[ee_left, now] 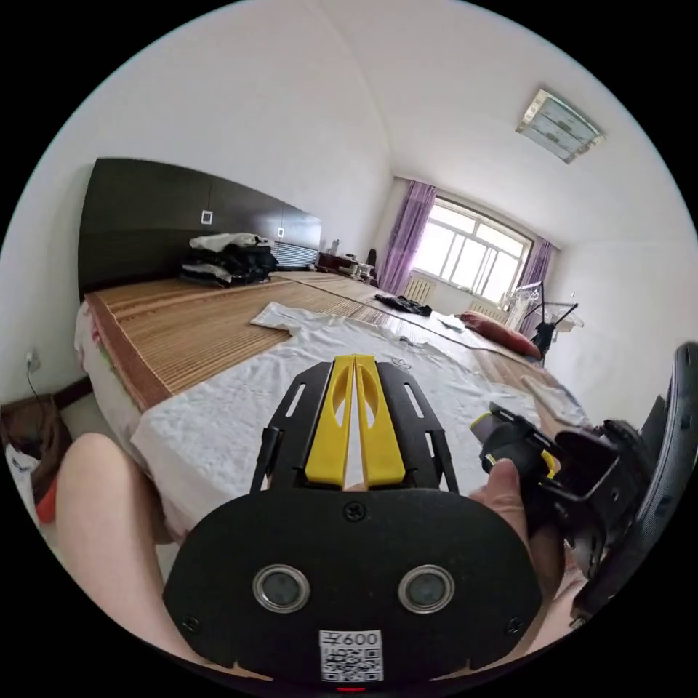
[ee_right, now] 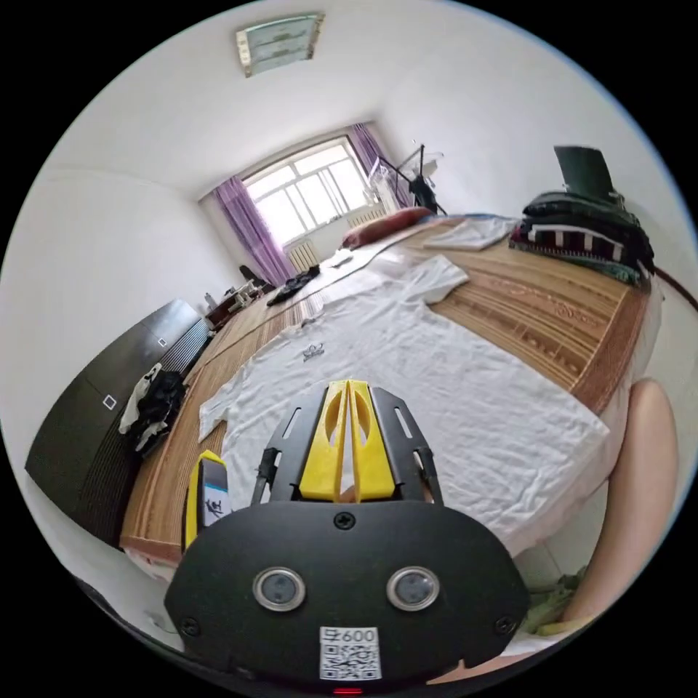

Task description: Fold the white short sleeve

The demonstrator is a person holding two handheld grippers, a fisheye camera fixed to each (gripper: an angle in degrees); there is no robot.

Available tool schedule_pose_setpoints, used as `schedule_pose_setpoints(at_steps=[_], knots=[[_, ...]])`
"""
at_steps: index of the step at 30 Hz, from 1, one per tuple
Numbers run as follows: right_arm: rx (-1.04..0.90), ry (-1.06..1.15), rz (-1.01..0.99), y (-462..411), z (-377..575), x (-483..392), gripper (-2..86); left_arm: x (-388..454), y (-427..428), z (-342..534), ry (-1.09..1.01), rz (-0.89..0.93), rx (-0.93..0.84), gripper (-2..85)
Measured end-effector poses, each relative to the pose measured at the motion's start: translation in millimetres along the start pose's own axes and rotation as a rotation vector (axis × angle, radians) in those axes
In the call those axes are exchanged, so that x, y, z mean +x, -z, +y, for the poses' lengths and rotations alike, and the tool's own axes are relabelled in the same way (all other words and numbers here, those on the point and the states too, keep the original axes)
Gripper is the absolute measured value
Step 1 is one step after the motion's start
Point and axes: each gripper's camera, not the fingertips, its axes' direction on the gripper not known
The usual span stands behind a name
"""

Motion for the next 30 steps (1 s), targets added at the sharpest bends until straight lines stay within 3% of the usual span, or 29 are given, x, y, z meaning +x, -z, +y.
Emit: schedule_pose_setpoints(at_steps=[3, 8, 11, 16, 22, 30], knots=[[0.084, 0.038, 0.029, 17.1, 21.7, -7.7, -0.2, 7.8, 14.5, 14.2, -0.076, 0.061, 0.002, 0.0], [0.040, 0.151, 0.102, 32.2, 54.7, -22.8, 0.3, 13.8, 9.6, 27.1, -0.196, 0.413, -0.130, 0.0], [0.014, 0.141, 0.067, 32.4, 65.5, -20.2, -0.6, 22.9, 14.7, 33.8, -0.225, 0.372, -0.125, 0.0], [0.206, 0.204, 0.159, 53.0, 79.5, -39.2, -0.7, 24.2, 16.1, 33.4, -0.103, 0.414, -0.119, 0.0], [0.113, 0.287, 0.215, 47.7, 125.6, -54.5, -0.7, 11.2, 11.3, 53.2, -0.062, 0.495, -0.183, 0.0], [0.079, 0.290, 0.229, 43.2, 165.2, -86.0, -0.8, -9.3, 8.3, 62.2, -0.059, 0.416, -0.155, 0.0]])
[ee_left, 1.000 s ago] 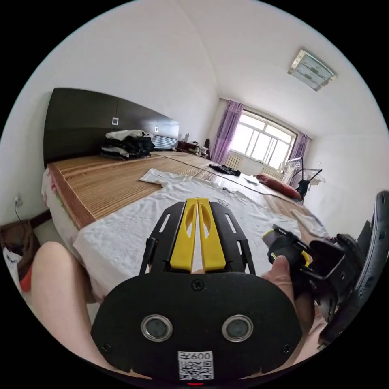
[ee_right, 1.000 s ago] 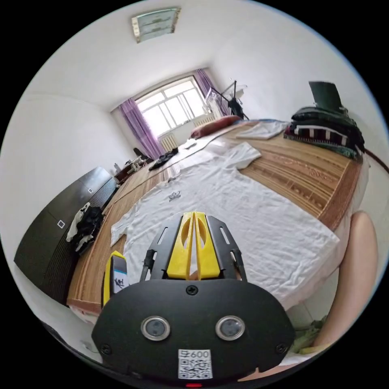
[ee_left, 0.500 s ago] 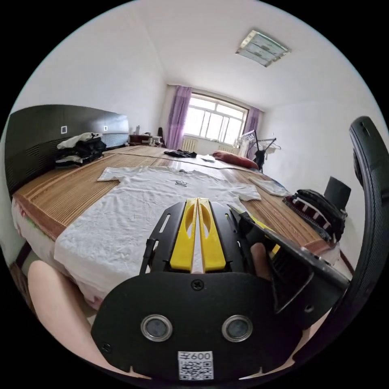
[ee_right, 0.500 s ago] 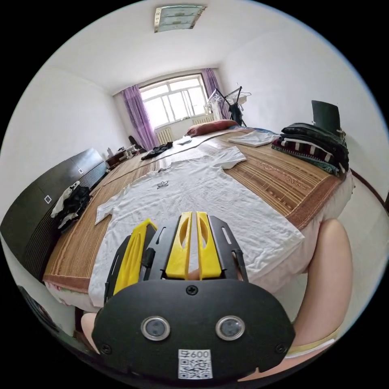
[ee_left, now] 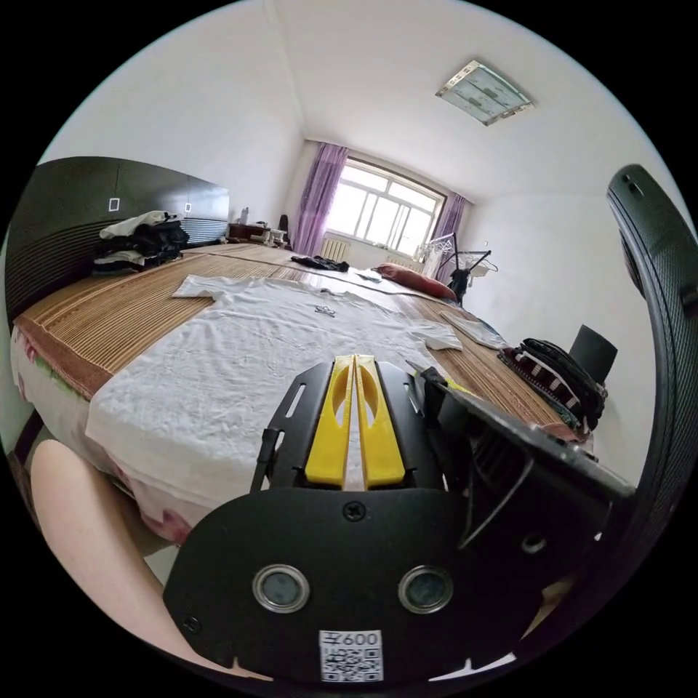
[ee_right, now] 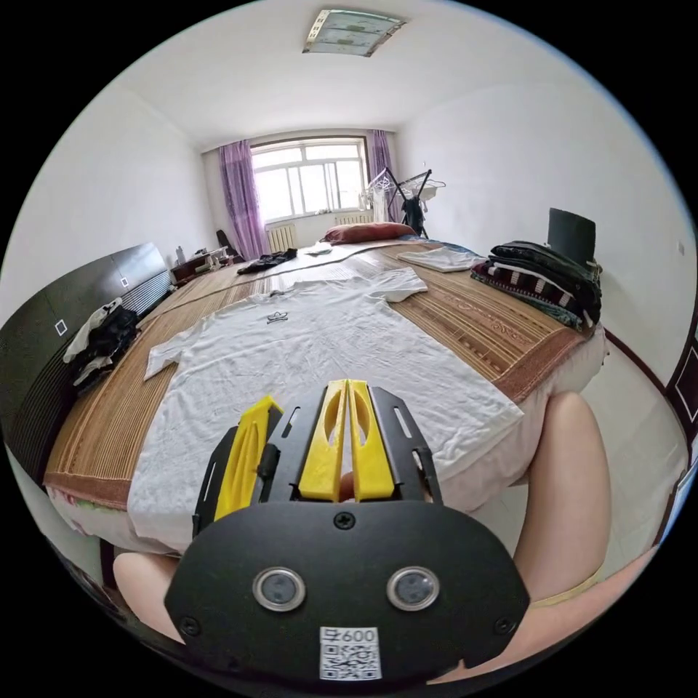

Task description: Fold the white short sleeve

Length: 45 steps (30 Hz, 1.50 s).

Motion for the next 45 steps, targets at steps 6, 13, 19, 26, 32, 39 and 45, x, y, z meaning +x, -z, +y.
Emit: schedule_pose_setpoints(at_steps=[6, 13, 19, 26, 32, 39, 45], knots=[[0.038, -0.043, -0.118, 18.5, 2.0, 17.5, -0.5, 33.7, 10.4, -11.2, -0.080, -0.067, 0.075, -0.1], [0.035, 0.026, -0.044, 24.3, -4.4, -7.0, -0.8, 38.2, -1.9, -32.5, 0.007, -0.031, 0.067, -0.1], [0.035, 0.071, 0.014, 37.2, 17.3, -17.0, -0.8, 32.6, 5.0, -25.5, 0.048, 0.015, 0.058, 0.0], [0.040, 0.016, -0.048, 48.1, 44.6, -22.0, -0.8, 24.6, 17.7, -17.3, -0.006, -0.023, 0.083, -0.1], [0.012, 0.077, -0.024, 48.7, 58.0, -37.8, -0.8, 12.5, 15.8, -12.7, 0.055, -0.022, 0.063, -0.1], [-0.008, 0.084, 0.003, 49.4, 66.0, -38.4, -0.8, 11.2, 10.8, -12.3, 0.067, -0.008, 0.040, -0.1], [-0.007, 0.067, 0.031, 54.2, 70.7, -28.5, -0.8, 18.2, 7.9, -10.6, 0.051, 0.016, 0.030, -0.1]])
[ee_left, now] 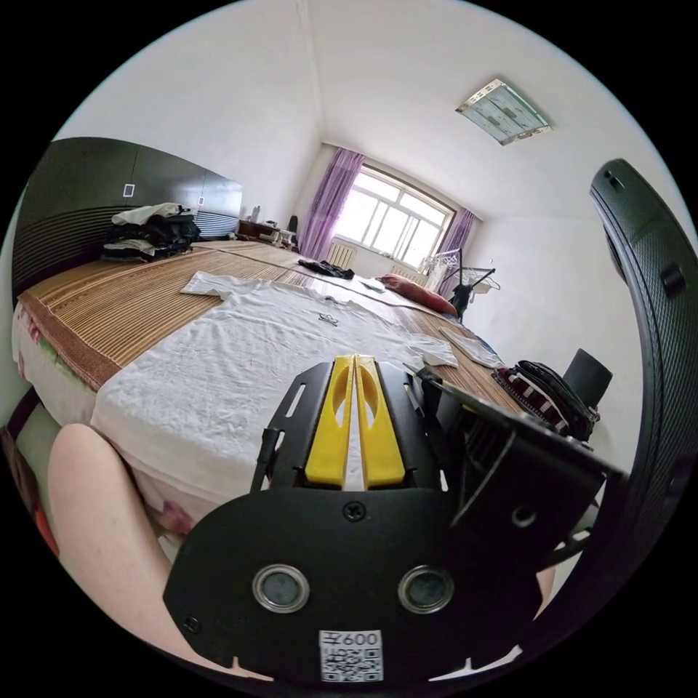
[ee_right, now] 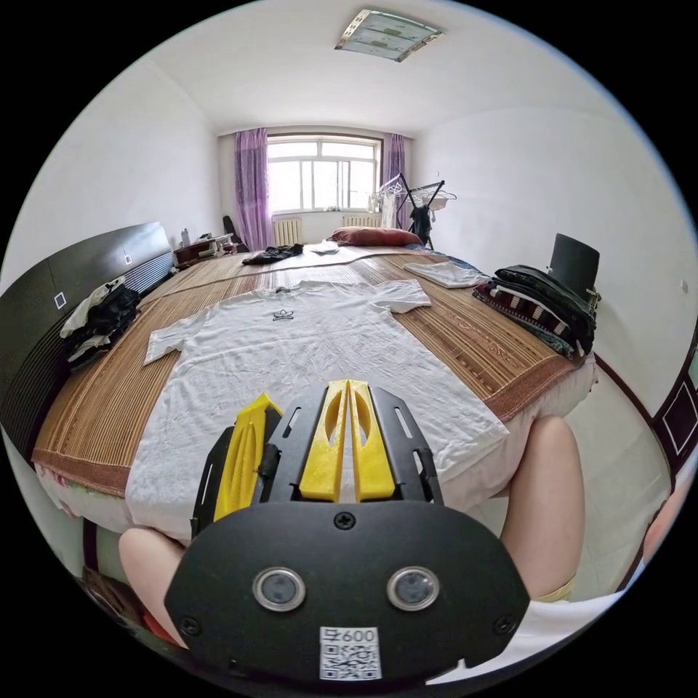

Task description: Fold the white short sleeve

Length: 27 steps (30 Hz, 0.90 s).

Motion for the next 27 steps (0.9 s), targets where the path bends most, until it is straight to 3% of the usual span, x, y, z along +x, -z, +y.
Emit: schedule_pose_setpoints(at_steps=[19, 27], knots=[[-0.023, 0.030, 0.046, 21.7, 7.3, 14.5, -0.8, -8.2, -2.5, 11.7, 0.040, 0.035, -0.034, -0.1], [0.057, 0.046, 0.020, 59.3, -19.5, 30.8, -0.8, 3.3, 13.4, -3.4, 0.047, 0.040, 0.052, 0.0]])
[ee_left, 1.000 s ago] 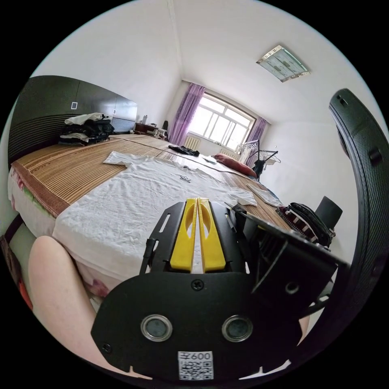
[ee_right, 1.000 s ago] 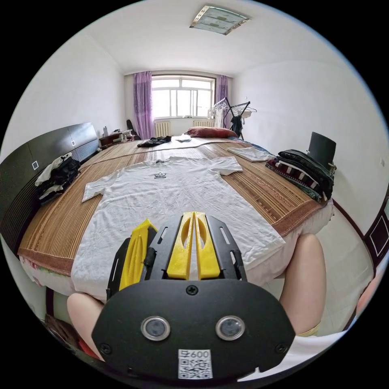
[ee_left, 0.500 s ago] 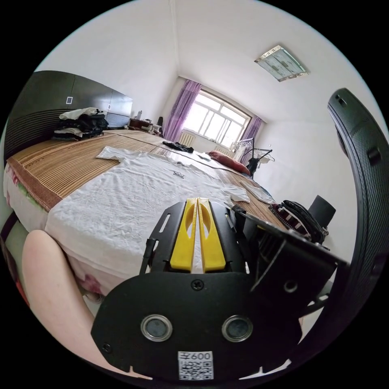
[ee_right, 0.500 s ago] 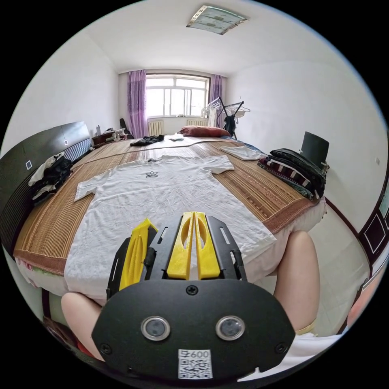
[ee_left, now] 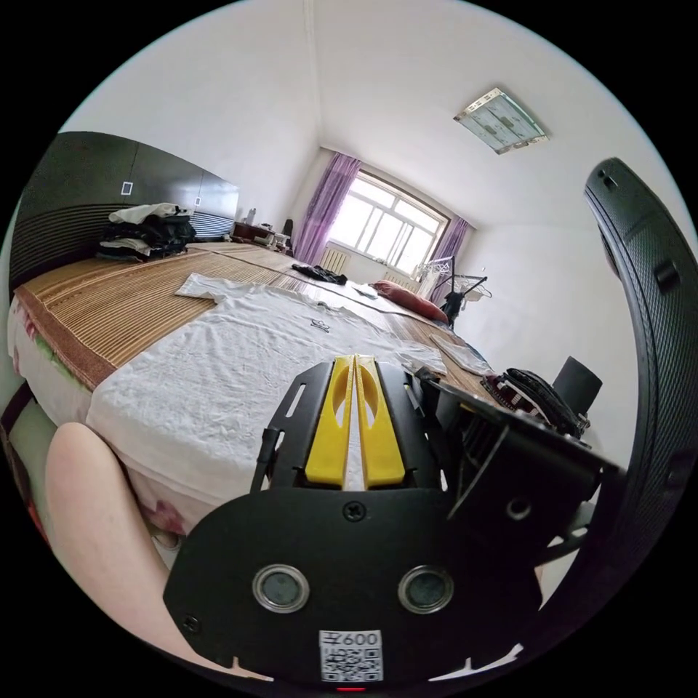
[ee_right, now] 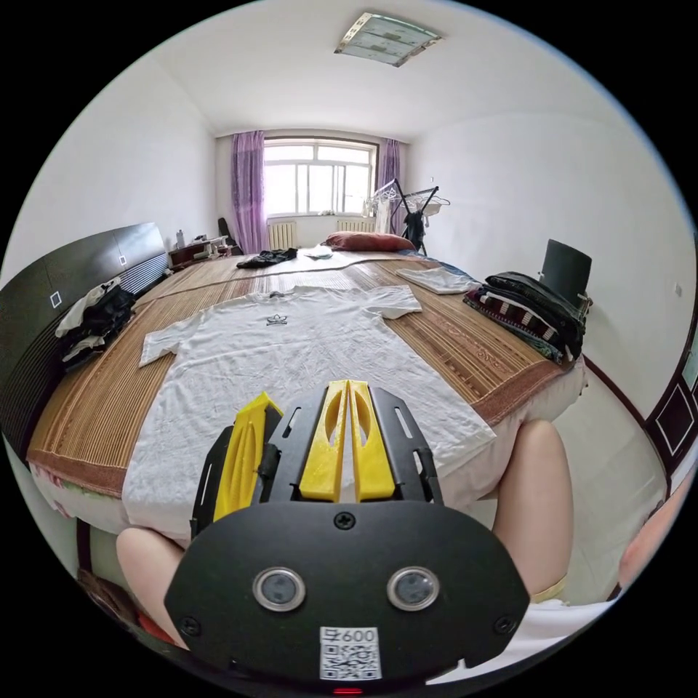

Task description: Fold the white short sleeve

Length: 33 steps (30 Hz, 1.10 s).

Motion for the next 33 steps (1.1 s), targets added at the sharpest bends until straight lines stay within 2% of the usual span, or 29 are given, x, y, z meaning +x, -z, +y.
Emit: schedule_pose_setpoints(at_steps=[8, 13, 19, 23, 27, 28, 29, 31, 33], knots=[[0.092, 0.023, -0.093, 38.7, -36.6, 34.9, -0.8, 26.2, 18.0, -13.6, 0.011, -0.042, 0.120, 0.1], [0.162, -0.032, -0.271, 57.3, -49.6, 89.0, -0.8, 63.1, 30.0, 0.1, -0.078, -0.155, 0.228, 0.1], [0.223, -0.023, -0.454, 61.5, -73.5, 113.3, -0.8, 72.5, 33.7, 6.5, -0.093, -0.272, 0.353, 0.0], [0.312, 0.007, -0.626, 61.2, -91.2, 141.0, -0.8, 91.6, 35.8, 28.9, -0.148, -0.332, 0.521, 0.0], [0.345, 0.016, -0.610, 43.2, -127.3, 176.7, -0.8, 73.2, 18.1, 19.5, -0.126, -0.029, 0.425, 0.0], [0.265, -0.029, -0.611, 25.1, -146.5, 193.0, -0.8, 61.1, 11.1, 18.2, -0.108, 0.021, 0.440, 0.0], [0.215, -0.033, -0.609, 13.8, -157.2, 200.7, -0.8, 48.0, 3.5, 13.8, -0.059, -0.025, 0.437, 0.1], [0.024, -0.008, -0.591, -39.0, -199.5, 232.0, -0.8, 34.0, -15.2, -0.2, -0.098, -0.087, 0.381, 0.1], [0.015, 0.116, -0.621, -73.1, -227.7, 256.5, -0.8, 20.4, -39.7, -18.3, -0.206, -0.056, 0.290, 0.1]])
